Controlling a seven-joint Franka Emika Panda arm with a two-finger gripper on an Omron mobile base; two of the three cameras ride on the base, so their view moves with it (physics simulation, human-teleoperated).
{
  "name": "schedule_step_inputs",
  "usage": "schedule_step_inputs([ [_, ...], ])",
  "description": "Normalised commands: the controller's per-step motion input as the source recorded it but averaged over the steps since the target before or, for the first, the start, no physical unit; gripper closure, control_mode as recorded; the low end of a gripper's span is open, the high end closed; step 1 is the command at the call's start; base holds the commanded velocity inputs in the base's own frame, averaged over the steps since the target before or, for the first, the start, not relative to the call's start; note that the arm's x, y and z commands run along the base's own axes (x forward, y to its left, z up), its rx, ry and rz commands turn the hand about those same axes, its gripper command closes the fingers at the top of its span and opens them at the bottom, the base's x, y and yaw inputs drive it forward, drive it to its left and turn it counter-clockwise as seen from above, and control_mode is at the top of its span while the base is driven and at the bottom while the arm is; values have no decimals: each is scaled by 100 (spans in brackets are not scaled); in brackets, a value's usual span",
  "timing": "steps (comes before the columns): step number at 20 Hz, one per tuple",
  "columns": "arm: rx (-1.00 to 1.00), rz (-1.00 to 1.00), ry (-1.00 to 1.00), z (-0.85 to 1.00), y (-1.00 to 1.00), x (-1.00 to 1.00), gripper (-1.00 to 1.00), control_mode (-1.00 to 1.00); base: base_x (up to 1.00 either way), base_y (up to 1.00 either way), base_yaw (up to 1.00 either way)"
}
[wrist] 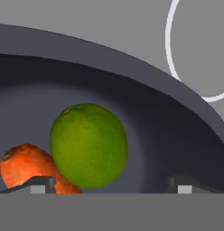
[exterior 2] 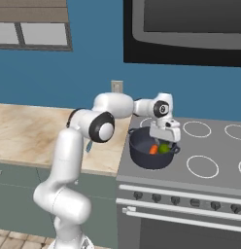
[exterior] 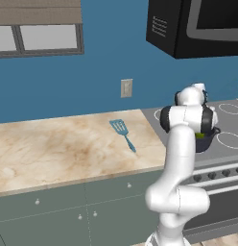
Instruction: Put the carrot and lime in the pot. Retrieve the spatula and lightly stir the vegetables in the pot.
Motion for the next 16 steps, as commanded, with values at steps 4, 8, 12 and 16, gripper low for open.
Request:
schedule_step_inputs([
  [4,3,0,0,40,11,-35,-100,-100,0,0,0],
  [8,2,0,-5,40,23,-55,-100,-100,0,0,0],
  [12,0,3,-16,32,35,-62,-100,-100,0,0,0],
  [16,0,11,-23,25,38,-62,-100,-100,0,0,0],
])
